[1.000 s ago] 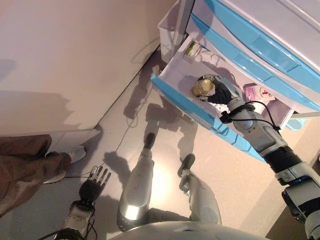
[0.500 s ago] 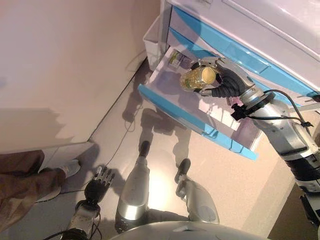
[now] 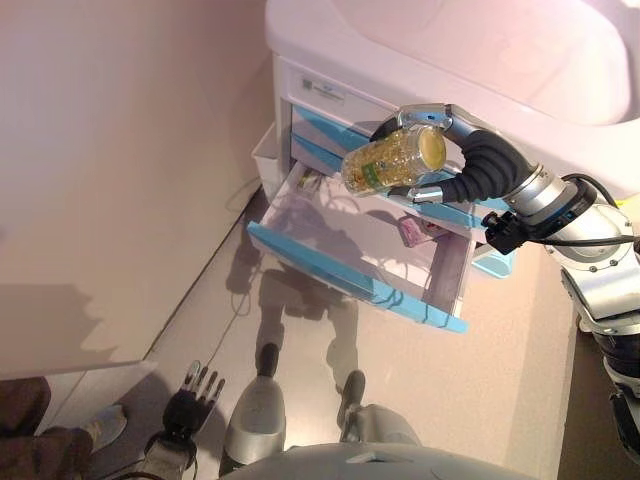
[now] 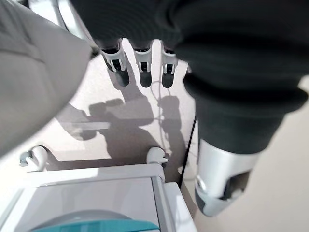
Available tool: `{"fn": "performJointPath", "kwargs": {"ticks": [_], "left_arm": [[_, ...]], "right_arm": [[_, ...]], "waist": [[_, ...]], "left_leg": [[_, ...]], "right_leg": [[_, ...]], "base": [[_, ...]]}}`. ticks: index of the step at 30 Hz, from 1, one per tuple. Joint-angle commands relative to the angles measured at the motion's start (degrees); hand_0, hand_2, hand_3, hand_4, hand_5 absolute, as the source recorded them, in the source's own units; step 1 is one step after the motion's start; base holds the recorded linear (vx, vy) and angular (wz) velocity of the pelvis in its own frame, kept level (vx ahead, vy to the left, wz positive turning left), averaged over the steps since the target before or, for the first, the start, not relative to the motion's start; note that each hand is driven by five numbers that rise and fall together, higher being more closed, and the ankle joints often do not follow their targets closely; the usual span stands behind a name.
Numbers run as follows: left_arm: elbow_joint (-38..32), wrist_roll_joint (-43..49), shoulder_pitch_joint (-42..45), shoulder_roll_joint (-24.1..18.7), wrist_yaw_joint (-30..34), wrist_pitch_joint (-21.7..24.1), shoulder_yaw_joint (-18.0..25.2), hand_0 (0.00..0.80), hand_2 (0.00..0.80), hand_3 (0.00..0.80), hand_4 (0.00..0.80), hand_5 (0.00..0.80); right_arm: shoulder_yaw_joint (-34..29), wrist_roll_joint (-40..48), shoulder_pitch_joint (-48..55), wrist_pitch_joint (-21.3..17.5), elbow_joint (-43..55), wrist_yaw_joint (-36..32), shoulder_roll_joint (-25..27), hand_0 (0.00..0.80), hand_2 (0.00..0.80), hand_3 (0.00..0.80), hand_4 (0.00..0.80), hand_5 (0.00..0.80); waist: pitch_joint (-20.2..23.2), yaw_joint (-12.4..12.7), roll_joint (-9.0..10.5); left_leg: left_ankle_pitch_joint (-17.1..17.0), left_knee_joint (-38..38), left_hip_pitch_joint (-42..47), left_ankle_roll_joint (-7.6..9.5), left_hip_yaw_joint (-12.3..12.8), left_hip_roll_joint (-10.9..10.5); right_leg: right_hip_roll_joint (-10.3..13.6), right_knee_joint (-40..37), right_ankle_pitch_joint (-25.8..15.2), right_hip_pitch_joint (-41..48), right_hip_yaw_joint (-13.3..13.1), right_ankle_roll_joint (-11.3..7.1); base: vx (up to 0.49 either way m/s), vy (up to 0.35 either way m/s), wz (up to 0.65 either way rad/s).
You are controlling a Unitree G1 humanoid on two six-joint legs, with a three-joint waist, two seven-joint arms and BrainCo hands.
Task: Open the drawer and pick up the medicine
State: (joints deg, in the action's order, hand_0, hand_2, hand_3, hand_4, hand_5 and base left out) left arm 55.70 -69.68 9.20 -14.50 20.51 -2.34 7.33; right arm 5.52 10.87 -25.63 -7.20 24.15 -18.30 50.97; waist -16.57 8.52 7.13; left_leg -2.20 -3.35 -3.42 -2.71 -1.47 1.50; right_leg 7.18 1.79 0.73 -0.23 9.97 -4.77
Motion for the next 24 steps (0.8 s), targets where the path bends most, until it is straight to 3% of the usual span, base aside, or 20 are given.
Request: {"fn": "performJointPath", "kwargs": {"ticks": [1,11,17,24], "left_arm": [[2.48,2.06,2.96,-0.4,0.11,0.52,1.45,0.0,0.0,0.0,0.0,0.0],[5.06,2.68,3.24,0.29,-1.1,0.38,2.51,0.0,0.0,0.0,0.0,0.0],[6.04,3.46,3.42,-0.14,-1.41,0.14,2.77,0.0,0.0,0.0,0.0,0.0],[5.57,4.6,3.76,-1.15,-2.89,-1.45,3.39,0.0,0.0,0.0,0.0,0.0]], "right_arm": [[-3.75,6.38,0.02,-0.63,5.34,-1.05,1.19,0.8,0.8,0.8,0.8,0.8],[-5.59,14.59,-4.93,5.8,2.05,-0.06,3.83,0.8,0.8,0.8,0.8,0.8],[-4.53,15.5,-10.16,8.37,-7.38,4.72,5.71,0.8,0.8,0.8,0.8,0.8],[1.52,11.81,-19.29,11.25,-23.08,9.11,10.27,0.8,0.8,0.8,0.8,0.8]], "waist": [[4.67,0.19,0.06],[8.33,-0.2,0.04],[9.17,0.28,0.18],[9.92,1.3,0.23]], "left_leg": [[4.43,0.65,0.25,0.12,-1.55,0.01],[4.31,1.88,2.59,-0.57,-0.92,0.45],[4.58,2.01,3.58,-0.67,-1.38,0.38],[4.49,2.2,4.31,-0.49,-1.92,0.15]], "right_leg": [[0.16,0.5,-1.15,0.47,0.46,-3.11],[0.54,-0.54,-1.21,2.14,0.69,-3.18],[0.73,-0.7,-0.87,3.19,1.28,-3.09],[0.93,-1.27,-0.84,4.27,1.95,-3.08]], "base": [[0.039,0.015,-0.04],[0.051,0.022,-0.05],[0.046,0.002,-0.03],[0.041,0.009,0.05]]}}
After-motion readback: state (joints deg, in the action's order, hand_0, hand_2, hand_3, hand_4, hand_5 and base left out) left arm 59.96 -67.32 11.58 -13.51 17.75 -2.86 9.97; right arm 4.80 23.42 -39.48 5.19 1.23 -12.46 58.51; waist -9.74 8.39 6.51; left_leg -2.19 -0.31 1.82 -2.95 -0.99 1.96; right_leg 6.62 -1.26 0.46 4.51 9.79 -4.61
